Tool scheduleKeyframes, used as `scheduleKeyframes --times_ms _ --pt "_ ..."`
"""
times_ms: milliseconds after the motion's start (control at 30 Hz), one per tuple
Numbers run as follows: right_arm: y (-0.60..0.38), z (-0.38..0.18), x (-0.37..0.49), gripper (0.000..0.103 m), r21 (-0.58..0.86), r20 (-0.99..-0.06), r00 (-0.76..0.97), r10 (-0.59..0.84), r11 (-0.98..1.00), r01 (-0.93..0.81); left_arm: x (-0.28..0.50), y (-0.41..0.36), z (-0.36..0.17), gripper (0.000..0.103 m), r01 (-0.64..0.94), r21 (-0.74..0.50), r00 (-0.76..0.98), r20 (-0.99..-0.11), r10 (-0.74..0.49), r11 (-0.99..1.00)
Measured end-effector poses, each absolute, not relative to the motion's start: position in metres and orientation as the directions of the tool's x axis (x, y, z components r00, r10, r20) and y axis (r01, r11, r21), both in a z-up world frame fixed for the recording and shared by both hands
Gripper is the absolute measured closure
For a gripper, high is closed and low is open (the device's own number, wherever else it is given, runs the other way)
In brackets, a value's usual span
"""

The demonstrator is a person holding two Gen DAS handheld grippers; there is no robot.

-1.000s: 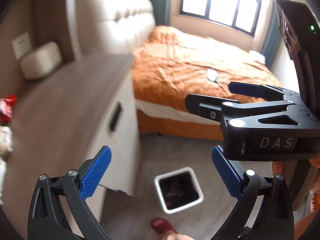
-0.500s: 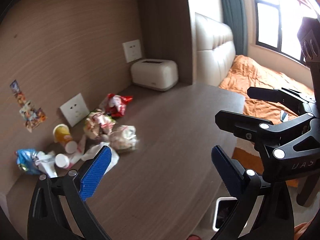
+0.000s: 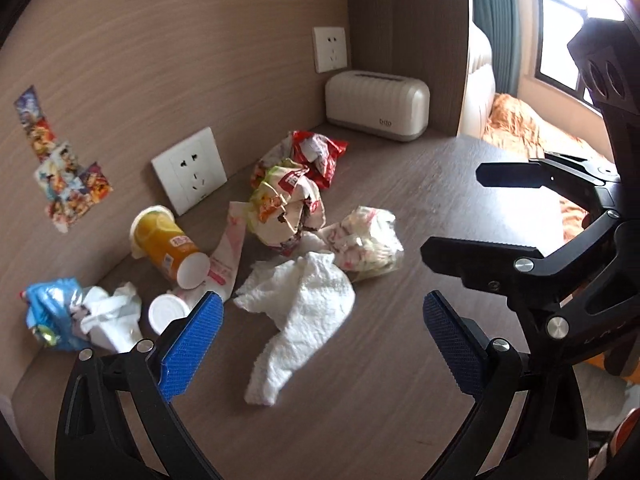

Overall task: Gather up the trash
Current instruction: 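Grasp the white tissue with the left tool while the right tool grasps the crumpled white wrapper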

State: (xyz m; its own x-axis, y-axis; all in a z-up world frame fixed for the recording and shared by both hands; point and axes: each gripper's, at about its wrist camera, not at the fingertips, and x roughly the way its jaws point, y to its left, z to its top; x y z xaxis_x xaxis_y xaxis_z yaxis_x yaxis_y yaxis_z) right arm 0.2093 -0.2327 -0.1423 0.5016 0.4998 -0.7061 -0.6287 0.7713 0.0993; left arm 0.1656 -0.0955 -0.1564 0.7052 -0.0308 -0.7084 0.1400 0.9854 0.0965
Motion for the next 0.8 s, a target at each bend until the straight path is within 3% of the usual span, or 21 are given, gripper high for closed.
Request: scheduleKeyframes --times_ms 300,367,433,467,500,533,567,633,800 --pt "-0.203 -0.177 0.252 0.005 0.119 -0.779 0.448 0.439 0.804 -0.582 0.214 -0.075 -0.185 0.008 0.275 0.048 0.617 -0.775 -0.138 0.960" --pt "-0.198 -0.184 0.255 0.007 0.108 -0.794 0.435 0.424 0.803 -0.586 0.223 -0.072 -0.193 0.021 0.297 0.021 0.580 -0.798 -0.163 0.955" --pt "-0.195 -0.190 0.258 0.015 0.110 -0.807 0.419 0.416 0.803 -0.585 0.229 -0.072 -0.199 0.037 0.314 0.007 0.558 -0.810 -0.179 0.949" --pt "-0.194 -0.192 0.258 0.019 0.122 -0.809 0.407 0.423 0.799 -0.589 0.231 -0.074 -0.203 0.038 0.325 0.020 0.548 -0.819 -0.171 0.945" --pt "-0.193 -0.192 0.258 0.033 0.130 -0.807 0.403 0.431 0.796 -0.591 0.231 -0.076 -0.204 0.040 0.332 0.026 0.552 -0.816 -0.172 0.943" --pt "-0.190 -0.195 0.258 0.053 0.130 -0.815 0.391 0.428 0.792 -0.596 0.231 -0.076 -0.204 0.049 0.334 0.025 0.552 -0.815 -0.174 0.942" --pt "-0.188 -0.196 0.257 0.056 0.116 -0.818 0.395 0.419 0.792 -0.600 0.232 -0.076 -0.203 0.056 0.329 0.029 0.556 -0.814 -0.169 0.944" --pt "-0.188 -0.193 0.255 0.057 0.128 -0.812 0.391 0.432 0.787 -0.603 0.232 -0.075 -0.202 0.080 0.321 0.041 0.559 -0.814 -0.155 0.946" --pt "-0.210 -0.174 0.246 0.057 0.163 -0.782 0.430 0.451 0.814 -0.557 0.214 -0.072 -0.182 0.083 0.286 0.027 0.581 -0.800 -0.151 0.958"
